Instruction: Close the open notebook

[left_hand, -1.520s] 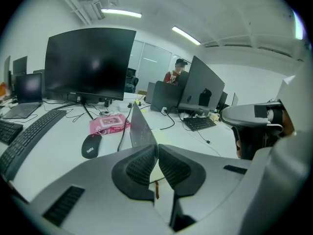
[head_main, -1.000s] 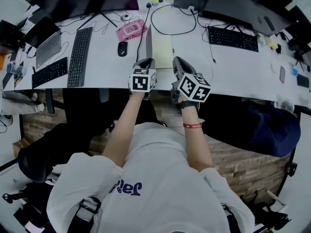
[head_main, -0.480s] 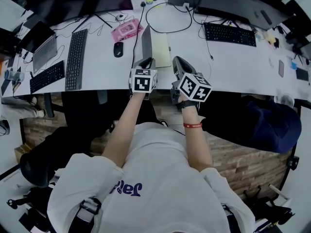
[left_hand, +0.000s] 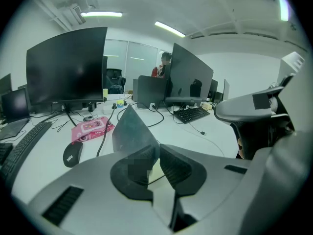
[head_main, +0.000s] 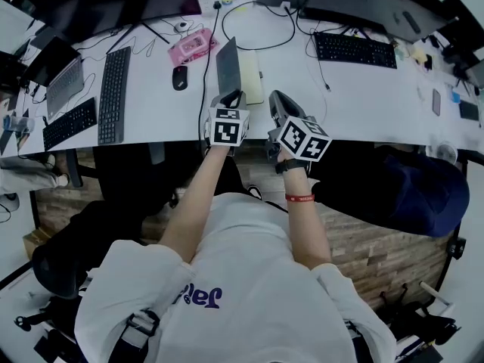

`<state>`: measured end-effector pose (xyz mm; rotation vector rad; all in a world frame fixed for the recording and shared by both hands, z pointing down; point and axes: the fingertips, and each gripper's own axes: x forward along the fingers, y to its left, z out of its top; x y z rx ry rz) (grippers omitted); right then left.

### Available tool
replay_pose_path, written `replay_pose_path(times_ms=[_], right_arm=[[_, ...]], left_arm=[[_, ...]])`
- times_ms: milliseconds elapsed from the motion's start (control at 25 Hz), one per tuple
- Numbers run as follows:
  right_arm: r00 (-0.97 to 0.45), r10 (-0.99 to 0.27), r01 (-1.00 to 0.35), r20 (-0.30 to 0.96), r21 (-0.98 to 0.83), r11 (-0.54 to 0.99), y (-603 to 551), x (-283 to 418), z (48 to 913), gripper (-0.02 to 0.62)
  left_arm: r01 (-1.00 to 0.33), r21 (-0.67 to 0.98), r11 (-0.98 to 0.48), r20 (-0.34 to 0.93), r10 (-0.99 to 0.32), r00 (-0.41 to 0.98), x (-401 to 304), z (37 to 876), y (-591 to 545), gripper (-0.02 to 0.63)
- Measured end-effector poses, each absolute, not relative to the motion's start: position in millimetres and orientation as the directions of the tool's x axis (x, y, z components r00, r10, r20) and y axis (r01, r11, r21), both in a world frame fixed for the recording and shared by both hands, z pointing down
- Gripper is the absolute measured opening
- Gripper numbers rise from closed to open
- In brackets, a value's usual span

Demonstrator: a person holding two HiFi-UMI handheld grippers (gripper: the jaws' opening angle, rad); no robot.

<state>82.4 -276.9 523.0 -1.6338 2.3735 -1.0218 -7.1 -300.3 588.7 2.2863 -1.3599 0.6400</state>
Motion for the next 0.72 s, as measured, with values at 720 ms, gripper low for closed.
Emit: replay_pose_path(times_ms=[720], right_arm=[[-0.367,-0.873,-0.805,0.320,-0.581,0.125,-273.5,117.5,542.0,0.014]], left_arm=[[-0.871,-0.081,-0.485,0.569,-0.740,0.359,28.9,617.6,-307.7,0.066]])
